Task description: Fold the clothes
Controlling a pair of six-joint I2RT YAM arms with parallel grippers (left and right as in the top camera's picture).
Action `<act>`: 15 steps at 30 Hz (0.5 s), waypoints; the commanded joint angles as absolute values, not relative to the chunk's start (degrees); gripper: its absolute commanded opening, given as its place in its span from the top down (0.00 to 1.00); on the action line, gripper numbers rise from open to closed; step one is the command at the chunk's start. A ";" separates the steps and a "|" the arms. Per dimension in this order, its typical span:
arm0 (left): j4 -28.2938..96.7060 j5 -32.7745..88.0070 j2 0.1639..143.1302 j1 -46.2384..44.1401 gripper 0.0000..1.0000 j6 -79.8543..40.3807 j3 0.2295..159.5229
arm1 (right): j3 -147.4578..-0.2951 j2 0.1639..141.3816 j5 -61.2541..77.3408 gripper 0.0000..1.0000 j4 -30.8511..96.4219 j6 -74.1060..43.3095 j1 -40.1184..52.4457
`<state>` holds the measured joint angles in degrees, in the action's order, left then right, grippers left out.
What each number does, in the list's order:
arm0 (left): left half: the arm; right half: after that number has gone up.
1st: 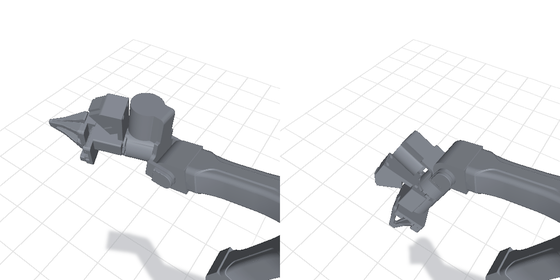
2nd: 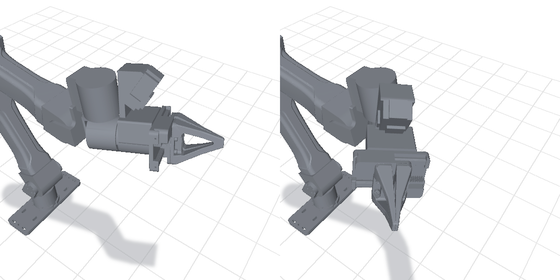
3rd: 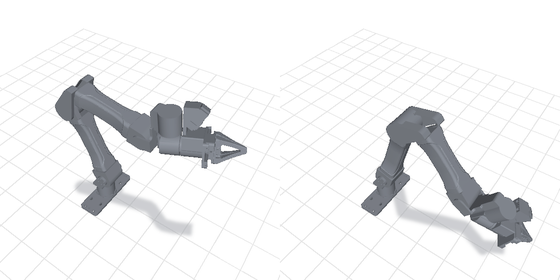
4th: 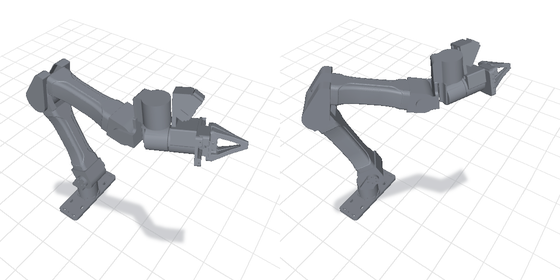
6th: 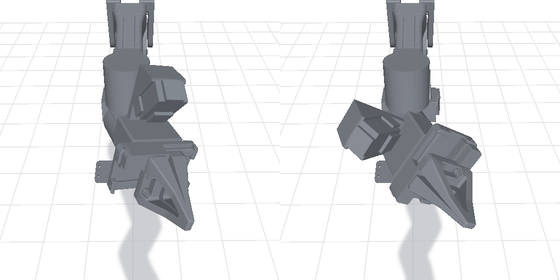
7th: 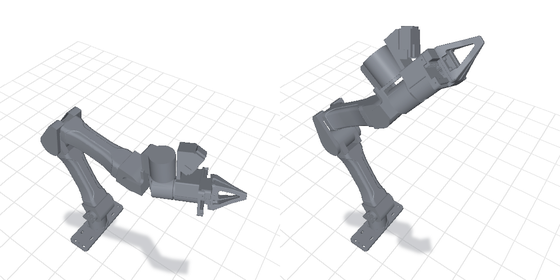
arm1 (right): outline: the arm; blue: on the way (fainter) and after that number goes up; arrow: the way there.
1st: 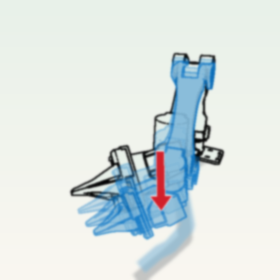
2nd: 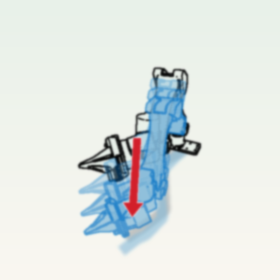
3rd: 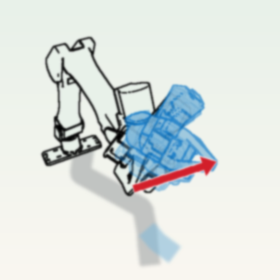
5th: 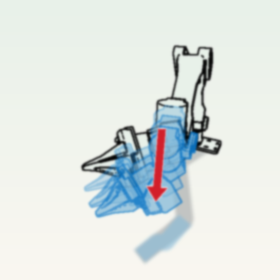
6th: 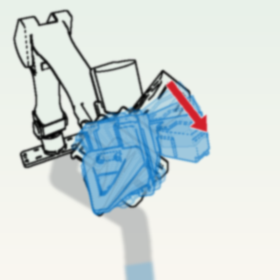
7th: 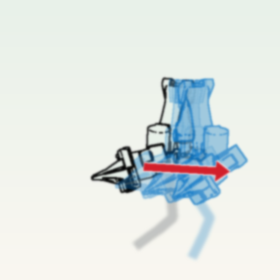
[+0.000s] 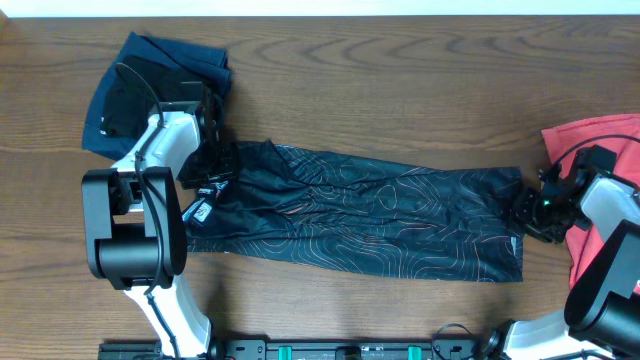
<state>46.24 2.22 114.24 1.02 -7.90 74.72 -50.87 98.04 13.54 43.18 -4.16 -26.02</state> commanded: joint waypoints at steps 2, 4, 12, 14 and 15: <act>46.85 3.68 112.77 0.91 0.34 -8.21 75.26 | -47.16 101.36 12.88 0.82 43.31 -4.64 -25.50; 47.16 3.68 111.39 0.91 0.34 -8.21 75.26 | -47.27 101.36 12.88 0.89 43.20 -4.69 -25.63; 48.80 3.70 103.22 0.91 0.34 -7.97 75.26 | -53.43 101.01 7.16 0.99 51.13 -10.57 -26.06; 49.43 3.70 100.73 0.91 0.33 -7.94 75.26 | -55.70 100.31 3.07 0.99 54.98 -13.02 -26.09; 49.78 3.68 99.22 0.91 0.33 -7.97 75.26 | -56.84 99.90 1.41 0.99 56.62 -13.76 -26.11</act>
